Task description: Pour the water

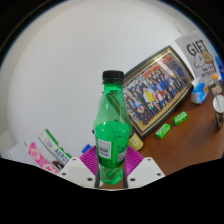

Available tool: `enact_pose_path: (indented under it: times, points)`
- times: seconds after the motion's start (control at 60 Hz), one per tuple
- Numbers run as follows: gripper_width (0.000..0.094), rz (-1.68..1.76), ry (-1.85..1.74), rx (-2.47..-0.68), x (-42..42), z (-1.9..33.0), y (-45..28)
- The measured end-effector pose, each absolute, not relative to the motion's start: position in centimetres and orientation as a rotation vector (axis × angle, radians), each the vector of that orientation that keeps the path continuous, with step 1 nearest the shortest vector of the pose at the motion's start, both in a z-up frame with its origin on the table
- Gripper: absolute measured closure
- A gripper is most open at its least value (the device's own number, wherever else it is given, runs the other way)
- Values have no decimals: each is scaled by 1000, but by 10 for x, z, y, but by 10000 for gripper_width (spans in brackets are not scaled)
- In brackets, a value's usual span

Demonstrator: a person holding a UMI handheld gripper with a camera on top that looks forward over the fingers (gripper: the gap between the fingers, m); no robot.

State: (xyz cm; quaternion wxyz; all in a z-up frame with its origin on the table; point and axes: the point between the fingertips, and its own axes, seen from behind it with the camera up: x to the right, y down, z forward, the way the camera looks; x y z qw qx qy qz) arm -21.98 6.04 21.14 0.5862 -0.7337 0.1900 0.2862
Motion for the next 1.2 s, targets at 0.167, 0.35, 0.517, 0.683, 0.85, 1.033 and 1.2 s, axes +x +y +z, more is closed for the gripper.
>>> enact_pose_path:
  times: [0.167, 0.35, 0.517, 0.683, 0.85, 1.033, 1.2]
  points:
    - [628, 1147, 840, -1510, -158, 246, 56]
    - [628, 1492, 1215, -1231, -69, 240, 53]
    - [628, 1678, 1415, -1027, -10, 219, 49]
    - [628, 1757, 1546, -904, 23, 199, 45]
    - [628, 1768, 1533, -961, 20, 199, 44]
    - [629, 1530, 1274, -1342, 6, 206, 40]
    - [627, 1064, 838, -1608, 41, 241, 39]
